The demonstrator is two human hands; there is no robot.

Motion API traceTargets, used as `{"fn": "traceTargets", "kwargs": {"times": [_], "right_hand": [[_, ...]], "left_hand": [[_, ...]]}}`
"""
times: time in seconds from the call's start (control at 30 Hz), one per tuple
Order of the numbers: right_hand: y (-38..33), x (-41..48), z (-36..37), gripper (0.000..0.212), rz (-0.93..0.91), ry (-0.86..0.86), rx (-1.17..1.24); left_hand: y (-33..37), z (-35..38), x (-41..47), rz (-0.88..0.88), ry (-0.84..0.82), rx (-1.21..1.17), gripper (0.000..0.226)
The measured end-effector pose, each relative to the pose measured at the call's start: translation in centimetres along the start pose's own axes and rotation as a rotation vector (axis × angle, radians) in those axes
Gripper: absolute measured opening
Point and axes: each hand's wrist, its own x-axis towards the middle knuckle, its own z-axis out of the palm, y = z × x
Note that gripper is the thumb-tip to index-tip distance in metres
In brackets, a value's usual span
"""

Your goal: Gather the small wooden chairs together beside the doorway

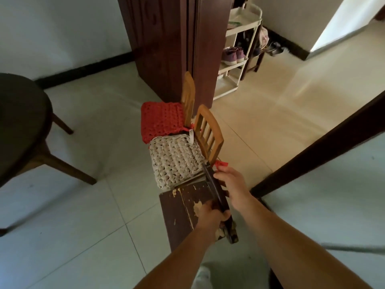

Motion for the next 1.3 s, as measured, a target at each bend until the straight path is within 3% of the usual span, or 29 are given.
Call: {"fn": "traceTargets", "kwargs": {"times": [0.27,0.47,0.73,1.0,1.1,1.2,1.3], "right_hand": [[4.2,7.3,-1.5,0.017,0.028,-0.108,-0.048],[4.7,10.8,-4.3,0.022,-0.121,-0.114,-0.130],[4.1,15.1,-8.5,0.007,-0.211,-0.074,-0.307],[4.8,17.9,-9.9,0.062,-0.139,-0.067,-0.342],[4.6,16.8,-9.6,0.059,-0.157,-0.086,-0.379],[3.5,14.3,-9.1,0.042,-0.210,-0.123,-0.420],[1.4,10.8,-8.7,0.055,-0.199,-0.192,-0.386]], "left_hand": [[-3.2,3.1,7.5,0.034,0.077,-0.081,0.042],[-4.1,6.0,11.6,0.068,0.066,-0.076,0.040],[-2.9,9.3,13.6,-0.016,-0.079,0.003,0.053],[-2.1,5.8,14.4,0.023,0.029,-0.191,0.029],[-1.2,5.1,13.1,0.038,0.043,-0.288,0.018],[0.2,4.5,10.4,0.061,0.052,-0.319,0.016],[1.8,3.9,6.8,0.090,0.075,-0.336,0.020]]}}
